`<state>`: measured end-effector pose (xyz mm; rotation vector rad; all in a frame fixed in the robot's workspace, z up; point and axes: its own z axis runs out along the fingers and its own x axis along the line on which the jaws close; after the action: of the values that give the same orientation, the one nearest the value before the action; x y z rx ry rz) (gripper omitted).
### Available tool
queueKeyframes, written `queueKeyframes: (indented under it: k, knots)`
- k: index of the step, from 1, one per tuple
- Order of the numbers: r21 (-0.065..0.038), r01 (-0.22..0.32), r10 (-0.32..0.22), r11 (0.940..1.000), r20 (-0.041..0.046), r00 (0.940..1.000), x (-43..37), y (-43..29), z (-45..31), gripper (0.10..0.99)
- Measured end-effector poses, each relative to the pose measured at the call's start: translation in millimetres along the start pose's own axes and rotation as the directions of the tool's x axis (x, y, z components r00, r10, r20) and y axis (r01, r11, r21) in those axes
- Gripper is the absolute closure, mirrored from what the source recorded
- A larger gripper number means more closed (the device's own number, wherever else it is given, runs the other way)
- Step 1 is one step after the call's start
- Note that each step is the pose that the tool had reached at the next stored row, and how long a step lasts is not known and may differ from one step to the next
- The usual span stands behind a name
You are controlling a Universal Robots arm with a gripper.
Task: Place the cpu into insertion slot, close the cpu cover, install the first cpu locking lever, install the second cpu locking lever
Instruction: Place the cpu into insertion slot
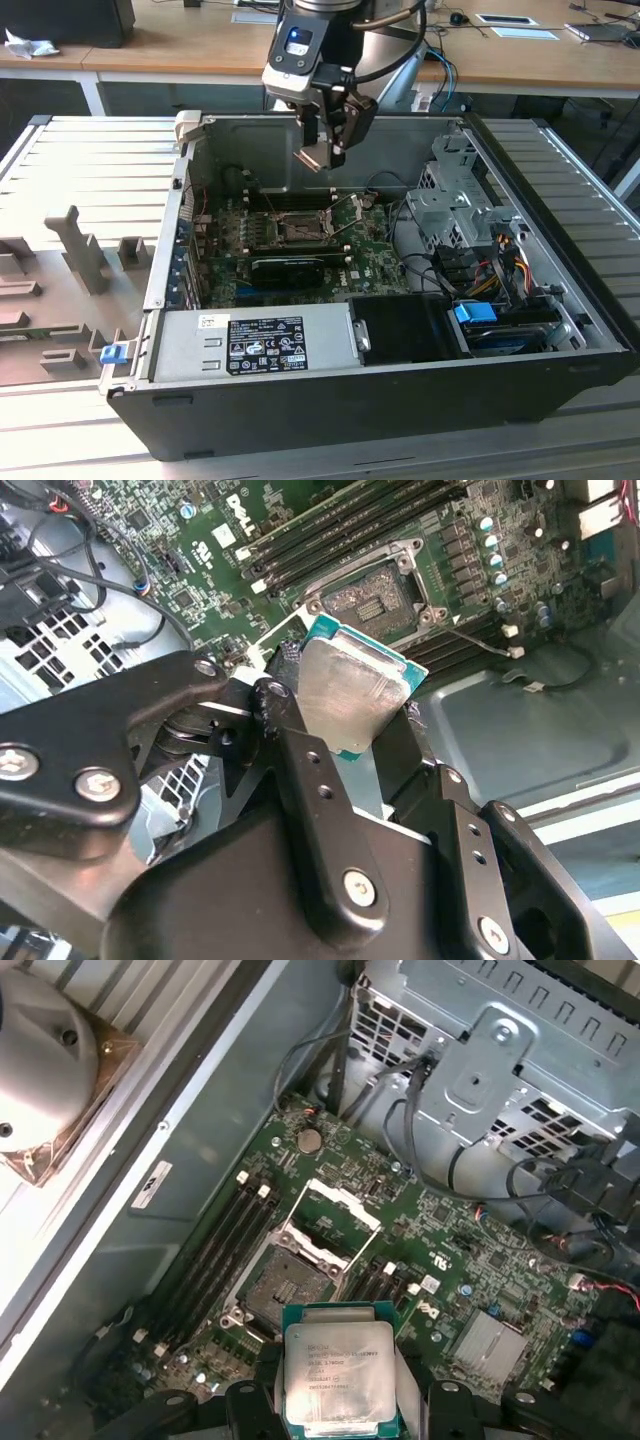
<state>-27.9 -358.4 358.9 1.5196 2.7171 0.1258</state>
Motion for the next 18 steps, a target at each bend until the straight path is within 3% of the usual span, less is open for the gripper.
queueKeyframes:
  k: [9,15,18]
  knots:
    - [-0.001,-0.069,0.069,0.9976,0.0057,0.9976,0.0,-0.1,0.8,0.553]
    - [-0.001,-0.071,0.071,0.9974,0.0061,0.9974,-0.1,-0.3,2.9,0.553]
    - [-0.002,-0.112,0.112,0.9937,0.0098,0.9936,-0.1,-0.3,3.4,0.553]
